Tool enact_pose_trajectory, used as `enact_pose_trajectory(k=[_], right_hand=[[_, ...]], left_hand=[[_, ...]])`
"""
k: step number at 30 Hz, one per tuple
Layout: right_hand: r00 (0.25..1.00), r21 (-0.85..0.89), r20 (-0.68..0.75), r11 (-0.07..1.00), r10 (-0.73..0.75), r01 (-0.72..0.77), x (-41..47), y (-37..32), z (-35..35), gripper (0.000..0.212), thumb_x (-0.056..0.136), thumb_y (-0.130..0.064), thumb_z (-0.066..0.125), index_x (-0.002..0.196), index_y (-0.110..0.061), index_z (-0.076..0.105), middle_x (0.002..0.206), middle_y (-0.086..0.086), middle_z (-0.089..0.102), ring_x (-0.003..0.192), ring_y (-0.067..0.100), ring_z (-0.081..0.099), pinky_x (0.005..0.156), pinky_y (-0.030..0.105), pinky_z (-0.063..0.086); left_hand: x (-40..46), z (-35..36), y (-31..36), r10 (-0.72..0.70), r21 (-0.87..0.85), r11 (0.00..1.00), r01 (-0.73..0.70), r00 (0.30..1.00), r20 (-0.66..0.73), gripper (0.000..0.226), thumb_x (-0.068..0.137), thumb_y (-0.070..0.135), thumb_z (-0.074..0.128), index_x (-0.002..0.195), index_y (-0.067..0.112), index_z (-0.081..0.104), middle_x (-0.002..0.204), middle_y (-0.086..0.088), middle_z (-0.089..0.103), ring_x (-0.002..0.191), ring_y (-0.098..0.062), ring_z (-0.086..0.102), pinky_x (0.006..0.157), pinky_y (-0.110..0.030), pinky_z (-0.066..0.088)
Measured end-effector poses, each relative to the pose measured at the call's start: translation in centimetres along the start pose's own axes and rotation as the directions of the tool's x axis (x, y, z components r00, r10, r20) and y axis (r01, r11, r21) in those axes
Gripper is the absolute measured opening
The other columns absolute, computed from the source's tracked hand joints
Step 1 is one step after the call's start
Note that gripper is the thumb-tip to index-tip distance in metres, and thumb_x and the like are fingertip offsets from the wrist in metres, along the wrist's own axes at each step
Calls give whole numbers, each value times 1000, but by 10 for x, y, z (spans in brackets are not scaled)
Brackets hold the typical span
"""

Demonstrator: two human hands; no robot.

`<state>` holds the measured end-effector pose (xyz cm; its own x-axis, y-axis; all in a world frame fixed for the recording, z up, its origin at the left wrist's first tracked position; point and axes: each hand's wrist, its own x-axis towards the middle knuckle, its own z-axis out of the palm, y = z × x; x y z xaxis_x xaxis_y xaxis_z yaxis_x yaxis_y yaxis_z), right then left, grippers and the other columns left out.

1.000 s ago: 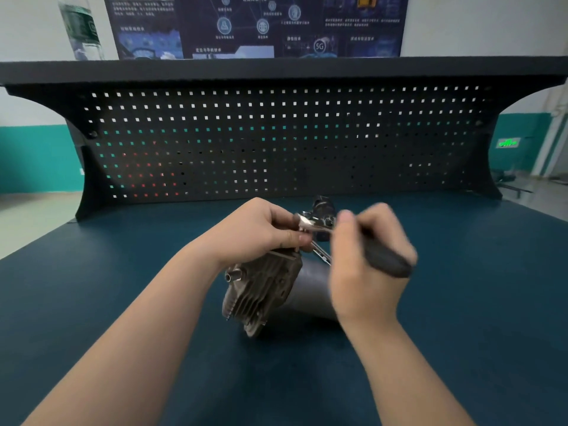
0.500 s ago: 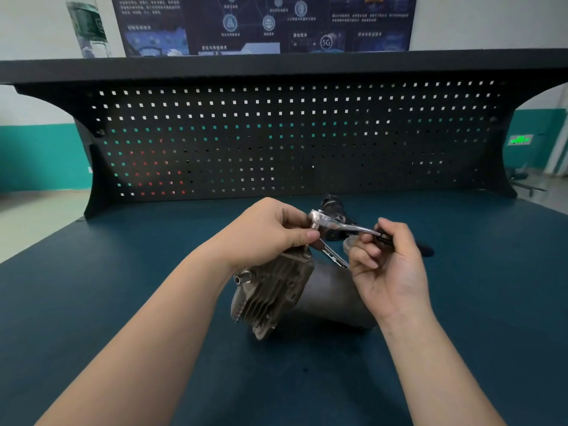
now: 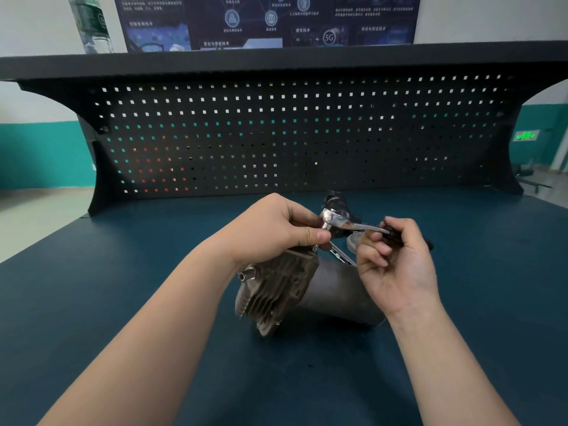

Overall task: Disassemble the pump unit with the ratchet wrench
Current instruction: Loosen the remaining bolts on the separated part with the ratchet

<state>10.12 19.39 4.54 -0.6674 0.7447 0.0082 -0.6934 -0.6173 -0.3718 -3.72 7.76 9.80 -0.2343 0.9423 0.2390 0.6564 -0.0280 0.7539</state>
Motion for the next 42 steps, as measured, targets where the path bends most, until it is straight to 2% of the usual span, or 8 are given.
enact_pose_trajectory(k=[6, 15, 20, 23, 26, 31, 37, 42], right_hand=[[975, -28, -150, 985, 162, -168, 10, -6, -1, 21, 90, -16, 61, 75, -5, 53, 58, 4, 49, 36, 2, 40, 30, 12, 29], [890, -418, -33, 803, 455, -426, 44, -28, 18, 22, 82, -16, 56, 65, -12, 42, 51, -4, 38, 31, 2, 29, 29, 10, 19], [897, -355, -29, 835, 440, -421, 48, -23, 23, 26, 88, -16, 52, 65, -12, 40, 50, -3, 37, 30, 2, 29, 31, 8, 16], [961, -165, -88, 947, 264, -275, 23, -17, 19, 26, 91, -15, 52, 67, -11, 43, 52, -2, 39, 31, 1, 29, 29, 10, 19], [977, -158, -49, 968, -206, 196, -22, 2, 7, 28, 88, -11, 58, 64, -17, 46, 51, 3, 44, 32, 6, 33, 30, 16, 23], [690, -463, 242, 544, -682, 700, -71, 38, 1, 27, 79, -21, 68, 63, -26, 47, 45, 7, 52, 32, 18, 40, 40, 19, 33], [954, -188, 91, 936, -285, 298, -30, 4, 1, 33, 75, -8, 55, 54, -21, 34, 44, 1, 37, 32, 9, 28, 35, 15, 21], [1000, -20, -20, 1000, -21, 21, -14, 0, 3, 25, 72, -15, 55, 52, -14, 41, 47, -1, 32, 31, 7, 23, 32, 17, 16]], left_hand=[[-1, 2, 2, 0, 14, 1000, 0, 1000, -22, 4, 82, 28, 74, 84, 30, 77, 83, 15, 75, 88, -1, 69, 92, -30, 52], [0, 2, 3, -22, -6, 1000, 22, 999, -33, 8, 76, 27, 79, 82, 22, 76, 85, 0, 76, 89, -15, 71, 86, -29, 55], [-1, 2, 4, -28, -9, 1000, 28, 999, -20, 4, 79, 28, 76, 83, 28, 78, 87, 6, 76, 95, -10, 69, 89, -28, 53], [-1, 3, 4, -49, 22, 999, 50, 998, -46, 4, 80, 28, 75, 79, 25, 78, 82, 8, 76, 88, -10, 71, 90, -32, 54], [0, 2, 3, -50, 35, 998, 52, 998, -41, 4, 80, 29, 75, 77, 29, 78, 80, 9, 76, 86, -9, 71, 90, -32, 54], [-1, 0, 3, -5, -68, 998, 8, 999, 43, 15, 79, 17, 76, 80, 32, 78, 80, 10, 75, 80, 1, 68, 72, -12, 51], [-1, -1, 3, -31, -18, 999, 31, 999, 21, 9, 83, 29, 72, 89, 33, 77, 85, 14, 74, 76, 5, 61, 77, -15, 48], [-1, 4, 5, -26, 35, 999, 28, 999, -45, 4, 78, 33, 76, 82, 32, 78, 85, 12, 75, 90, -4, 69, 91, -32, 53]])
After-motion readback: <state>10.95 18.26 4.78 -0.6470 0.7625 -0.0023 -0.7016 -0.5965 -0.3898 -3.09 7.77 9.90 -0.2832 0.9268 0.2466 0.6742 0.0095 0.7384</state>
